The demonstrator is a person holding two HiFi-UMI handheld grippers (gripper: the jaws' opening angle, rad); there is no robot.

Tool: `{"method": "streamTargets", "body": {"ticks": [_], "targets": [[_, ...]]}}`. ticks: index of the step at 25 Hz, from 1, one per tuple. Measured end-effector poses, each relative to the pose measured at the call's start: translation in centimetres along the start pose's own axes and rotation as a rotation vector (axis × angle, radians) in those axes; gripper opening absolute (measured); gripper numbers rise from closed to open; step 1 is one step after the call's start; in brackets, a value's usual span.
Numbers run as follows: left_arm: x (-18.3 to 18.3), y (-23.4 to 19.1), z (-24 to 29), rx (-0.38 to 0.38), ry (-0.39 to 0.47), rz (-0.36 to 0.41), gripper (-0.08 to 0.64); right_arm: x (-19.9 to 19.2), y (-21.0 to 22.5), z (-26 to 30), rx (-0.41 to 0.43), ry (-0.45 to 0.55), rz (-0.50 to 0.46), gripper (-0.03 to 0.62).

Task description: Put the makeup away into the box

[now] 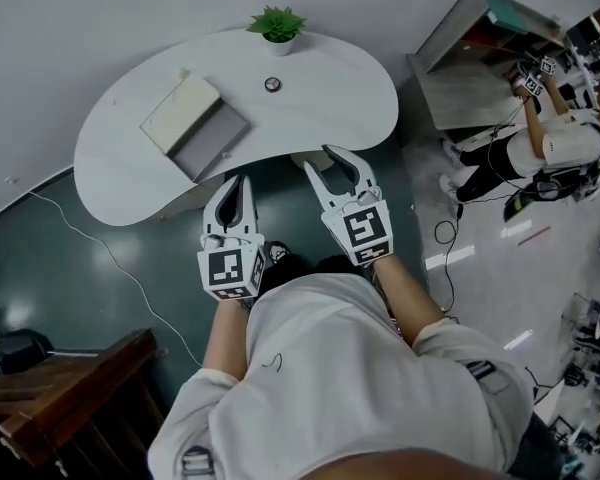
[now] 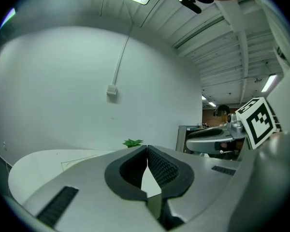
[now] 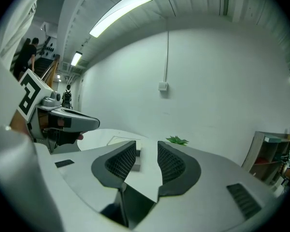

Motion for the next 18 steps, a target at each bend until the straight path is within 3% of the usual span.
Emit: {"method": "streamTargets", "body": {"ticks": [9, 18], "targets": [[-1.3, -3.8, 3.5, -0.007, -0.038, -0.041, 0.02, 0.1, 1.0, 5.4, 0.008, -0.057, -0.005, 0.14], [-2.0, -6.1, 10.9, 0.056, -0.088, -0.026, 0.02, -0.9, 6.5, 12.4, 0.1, -0.103, -0.013, 0.158]]}}
Point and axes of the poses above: the fingertips, and each gripper's own axes: z forward along the fingers, y to its right, x out of its top, the point moved 2 cm from there along -z, backward along the fingers, and after that the axes turned 3 degrees about z, right-handed, at the moved point
